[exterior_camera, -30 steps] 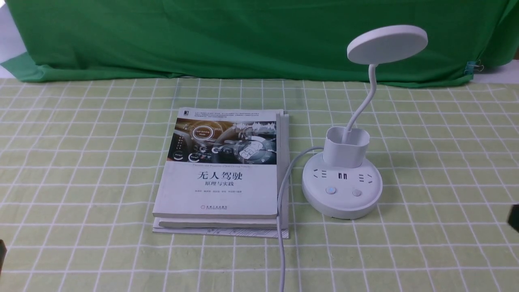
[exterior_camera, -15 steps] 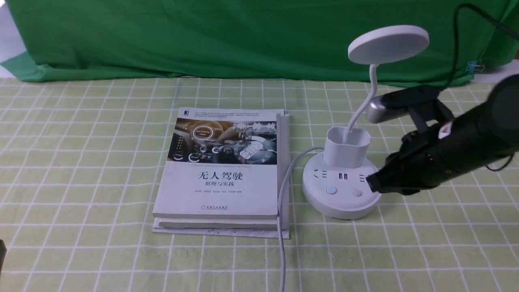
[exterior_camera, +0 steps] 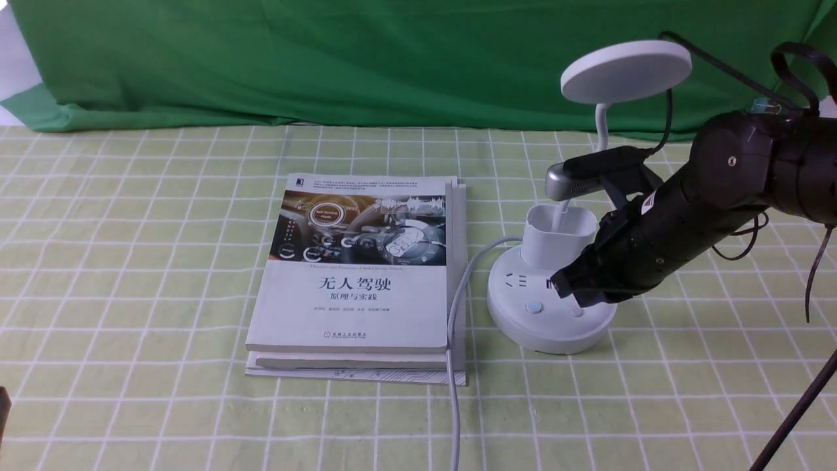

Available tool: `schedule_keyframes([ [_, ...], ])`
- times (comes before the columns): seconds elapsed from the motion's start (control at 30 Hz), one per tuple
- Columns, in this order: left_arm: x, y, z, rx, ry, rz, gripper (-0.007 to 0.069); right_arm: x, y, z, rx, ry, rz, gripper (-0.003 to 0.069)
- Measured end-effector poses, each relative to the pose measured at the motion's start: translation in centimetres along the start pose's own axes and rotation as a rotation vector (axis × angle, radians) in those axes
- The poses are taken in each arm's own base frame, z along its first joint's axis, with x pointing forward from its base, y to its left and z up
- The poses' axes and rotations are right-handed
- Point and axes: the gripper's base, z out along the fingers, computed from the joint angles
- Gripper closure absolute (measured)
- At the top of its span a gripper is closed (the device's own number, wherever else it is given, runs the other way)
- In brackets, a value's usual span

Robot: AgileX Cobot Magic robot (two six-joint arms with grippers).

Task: Turn on the table lamp on the green coffee tablecloth with your hand.
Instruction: 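Press the button on the base of the white desk lamp with the right gripper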

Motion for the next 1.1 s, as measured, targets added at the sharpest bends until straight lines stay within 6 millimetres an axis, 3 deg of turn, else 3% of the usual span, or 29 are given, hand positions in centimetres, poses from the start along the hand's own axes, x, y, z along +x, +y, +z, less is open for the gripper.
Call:
schedule_keyframes([
  [0.23, 0.0, 0.0, 0.0, 0.000, 0.000, 0.000, 0.0388, -0.1, -0.2, 0.8, 0.005, -0.004, 0.003, 0.0624],
  [0.37, 0.0, 0.0, 0.0, 0.000, 0.000, 0.000, 0.0388, 0.1, -0.4, 2.2, 0.005, 0.022, 0.008, 0.0624],
  [0.7, 0.0, 0.0, 0.0, 0.000, 0.000, 0.000, 0.0388, -0.4, -0.5, 2.8, 0.005, 0.008, 0.015, 0.0624],
  [0.83, 0.0, 0.0, 0.0, 0.000, 0.000, 0.000, 0.0388, -0.4, -0.4, 2.3, 0.005, -0.003, 0.015, 0.0624],
  [1.1, 0.0, 0.0, 0.0, 0.000, 0.000, 0.000, 0.0387, 0.4, 0.5, -2.3, -0.013, -0.002, 0.000, 0.0624],
])
